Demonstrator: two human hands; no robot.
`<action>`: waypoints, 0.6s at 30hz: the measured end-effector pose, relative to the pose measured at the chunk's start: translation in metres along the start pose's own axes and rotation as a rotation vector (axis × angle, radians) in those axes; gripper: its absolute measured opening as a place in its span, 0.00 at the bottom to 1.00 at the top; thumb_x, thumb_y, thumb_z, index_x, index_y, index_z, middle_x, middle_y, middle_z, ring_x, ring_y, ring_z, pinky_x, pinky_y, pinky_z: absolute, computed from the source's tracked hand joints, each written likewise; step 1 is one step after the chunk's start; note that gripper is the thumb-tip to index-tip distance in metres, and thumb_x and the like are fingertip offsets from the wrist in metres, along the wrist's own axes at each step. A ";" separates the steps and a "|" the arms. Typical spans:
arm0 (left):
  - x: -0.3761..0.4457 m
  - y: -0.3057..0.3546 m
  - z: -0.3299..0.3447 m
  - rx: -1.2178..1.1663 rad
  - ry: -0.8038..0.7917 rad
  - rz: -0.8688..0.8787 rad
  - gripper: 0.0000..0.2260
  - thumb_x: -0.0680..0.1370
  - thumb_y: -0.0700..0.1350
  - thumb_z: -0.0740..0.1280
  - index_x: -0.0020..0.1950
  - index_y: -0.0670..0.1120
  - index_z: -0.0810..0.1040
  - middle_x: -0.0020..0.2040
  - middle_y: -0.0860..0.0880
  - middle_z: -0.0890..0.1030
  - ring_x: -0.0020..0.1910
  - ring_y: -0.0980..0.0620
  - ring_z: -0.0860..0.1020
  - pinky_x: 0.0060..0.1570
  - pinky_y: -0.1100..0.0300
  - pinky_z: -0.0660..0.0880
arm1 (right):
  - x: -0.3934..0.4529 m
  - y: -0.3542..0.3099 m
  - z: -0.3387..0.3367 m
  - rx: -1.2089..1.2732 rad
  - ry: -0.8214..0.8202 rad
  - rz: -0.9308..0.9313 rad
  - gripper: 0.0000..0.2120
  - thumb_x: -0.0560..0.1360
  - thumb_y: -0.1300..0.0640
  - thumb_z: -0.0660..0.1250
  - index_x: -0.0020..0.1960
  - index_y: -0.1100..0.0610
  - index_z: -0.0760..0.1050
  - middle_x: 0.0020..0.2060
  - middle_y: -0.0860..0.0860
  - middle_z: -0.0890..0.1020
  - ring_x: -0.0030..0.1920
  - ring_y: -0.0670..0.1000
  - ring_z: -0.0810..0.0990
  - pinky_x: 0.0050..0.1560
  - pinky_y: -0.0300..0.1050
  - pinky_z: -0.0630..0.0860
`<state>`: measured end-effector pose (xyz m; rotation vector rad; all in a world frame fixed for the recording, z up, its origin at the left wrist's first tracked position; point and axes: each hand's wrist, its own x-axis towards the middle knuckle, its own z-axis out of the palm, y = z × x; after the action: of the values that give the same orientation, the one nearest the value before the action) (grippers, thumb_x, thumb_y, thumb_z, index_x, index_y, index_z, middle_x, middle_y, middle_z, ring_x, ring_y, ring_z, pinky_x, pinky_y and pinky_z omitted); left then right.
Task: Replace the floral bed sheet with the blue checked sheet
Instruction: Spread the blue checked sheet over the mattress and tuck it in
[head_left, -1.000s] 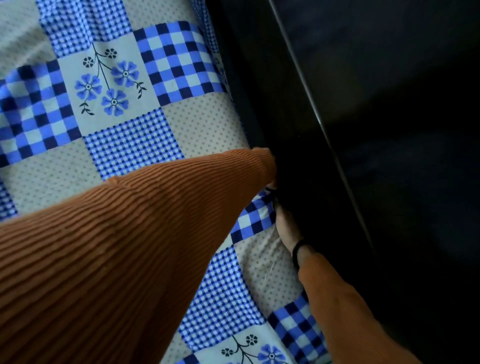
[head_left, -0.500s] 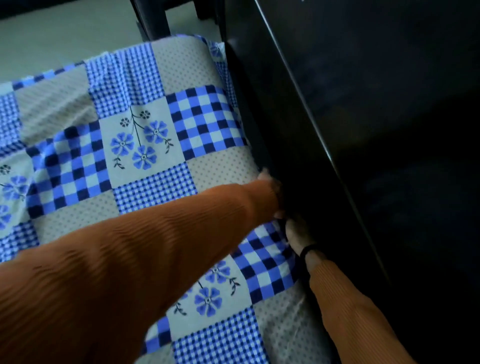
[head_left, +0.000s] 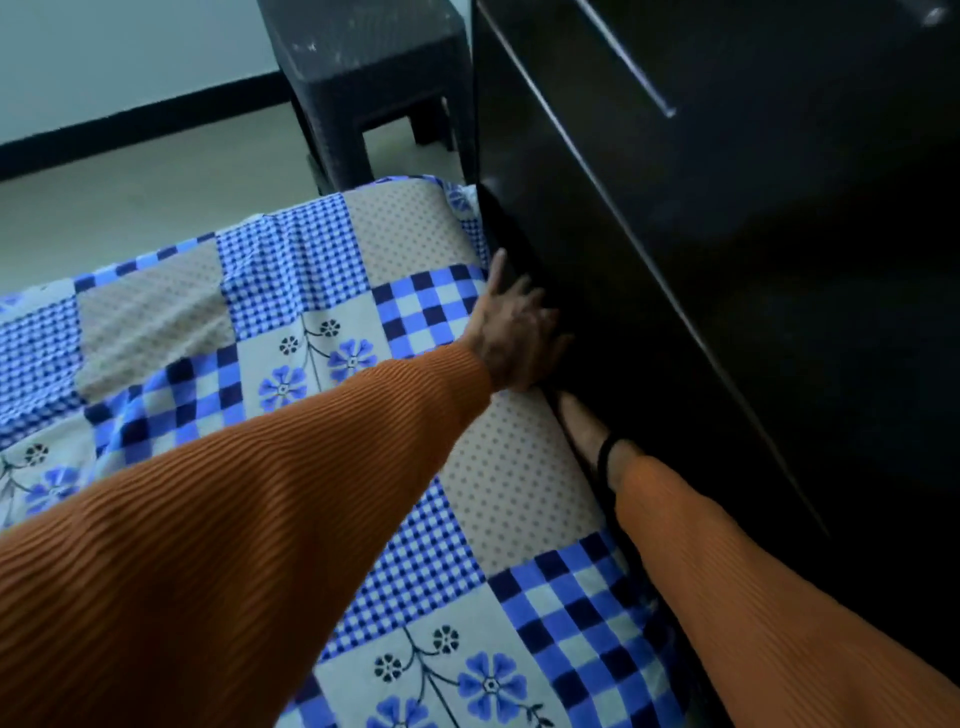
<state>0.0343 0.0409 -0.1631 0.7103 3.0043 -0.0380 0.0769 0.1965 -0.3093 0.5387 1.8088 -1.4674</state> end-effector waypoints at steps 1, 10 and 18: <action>-0.005 -0.012 0.004 -0.026 0.057 -0.073 0.21 0.81 0.61 0.51 0.62 0.54 0.79 0.64 0.49 0.78 0.72 0.45 0.68 0.75 0.31 0.46 | 0.017 0.009 0.000 -0.037 -0.066 0.020 0.38 0.67 0.21 0.62 0.69 0.42 0.76 0.69 0.50 0.78 0.70 0.55 0.74 0.73 0.62 0.67; -0.039 -0.072 0.023 -0.172 0.029 -0.585 0.33 0.80 0.69 0.40 0.83 0.58 0.46 0.83 0.50 0.43 0.82 0.43 0.39 0.75 0.31 0.40 | -0.023 -0.141 0.029 -0.478 0.115 0.066 0.21 0.85 0.57 0.57 0.74 0.67 0.67 0.73 0.63 0.70 0.73 0.61 0.69 0.70 0.49 0.66; -0.041 -0.076 0.031 -0.247 0.108 -0.570 0.30 0.81 0.65 0.38 0.83 0.57 0.44 0.83 0.50 0.39 0.81 0.45 0.35 0.76 0.35 0.35 | 0.003 -0.188 0.072 -0.105 0.009 -0.146 0.29 0.83 0.36 0.53 0.71 0.54 0.74 0.64 0.53 0.79 0.63 0.54 0.77 0.70 0.52 0.70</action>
<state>0.0384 -0.0463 -0.1911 -0.1781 3.1194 0.3495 -0.0391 0.0788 -0.1953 0.3685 1.9552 -1.4577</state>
